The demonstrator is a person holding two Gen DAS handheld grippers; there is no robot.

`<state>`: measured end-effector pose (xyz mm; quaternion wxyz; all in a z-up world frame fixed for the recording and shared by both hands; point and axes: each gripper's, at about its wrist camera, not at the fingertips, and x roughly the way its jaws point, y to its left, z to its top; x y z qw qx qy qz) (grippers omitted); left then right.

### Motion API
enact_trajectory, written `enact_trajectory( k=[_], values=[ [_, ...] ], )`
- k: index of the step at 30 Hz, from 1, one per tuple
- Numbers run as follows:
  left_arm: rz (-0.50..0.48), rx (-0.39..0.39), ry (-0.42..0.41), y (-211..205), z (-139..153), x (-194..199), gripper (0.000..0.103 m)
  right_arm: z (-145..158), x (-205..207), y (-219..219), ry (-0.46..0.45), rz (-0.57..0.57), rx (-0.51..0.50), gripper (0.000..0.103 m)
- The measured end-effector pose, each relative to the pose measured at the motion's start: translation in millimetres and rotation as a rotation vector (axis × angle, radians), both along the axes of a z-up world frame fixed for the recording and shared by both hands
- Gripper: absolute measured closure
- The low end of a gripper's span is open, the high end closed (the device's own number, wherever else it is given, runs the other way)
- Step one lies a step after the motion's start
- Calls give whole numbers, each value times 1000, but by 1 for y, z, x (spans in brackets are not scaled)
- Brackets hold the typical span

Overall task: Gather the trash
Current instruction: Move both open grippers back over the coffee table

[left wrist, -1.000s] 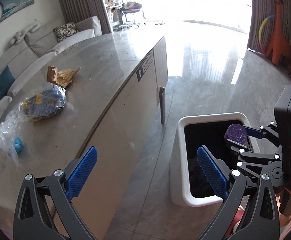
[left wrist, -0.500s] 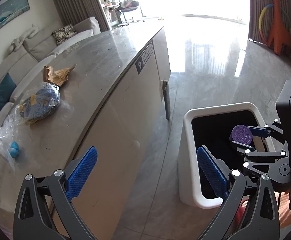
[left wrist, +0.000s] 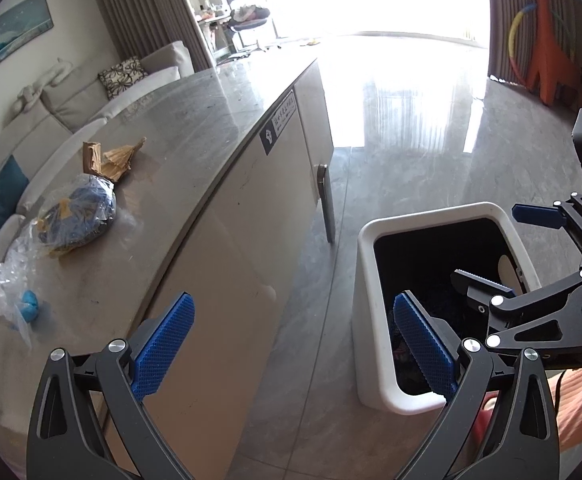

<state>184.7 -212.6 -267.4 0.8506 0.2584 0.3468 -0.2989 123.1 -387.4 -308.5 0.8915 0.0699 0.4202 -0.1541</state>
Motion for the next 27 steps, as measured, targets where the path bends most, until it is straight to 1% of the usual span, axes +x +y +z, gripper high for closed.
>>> enact_trajectory(
  k=[4, 7, 10, 13, 15, 19, 24, 27],
  values=[
    [29, -53, -32, 15, 24, 4, 4, 37, -4, 8, -121, 15, -26, 5],
    [68, -103, -44, 32, 46, 12, 4, 65, -1, 16, -215, 54, -32, 5],
    [104, -124, -60, 53, 61, 22, 4, 93, 4, 32, -297, 119, -29, 5],
    [139, -108, -100, 76, 73, 32, 4, 114, 18, 48, -351, 190, 8, 5],
    [179, -98, -131, 94, 78, 39, 4, 124, 31, 60, -375, 237, 40, 5],
    [288, -102, -133, 134, 82, 62, 4, 136, 56, 85, -404, 316, 51, 5],
    [416, -116, -96, 175, 75, 94, 4, 147, 83, 115, -426, 403, 16, 5],
    [469, -122, -68, 191, 69, 106, 4, 150, 100, 131, -429, 456, -13, 5]
  ],
)
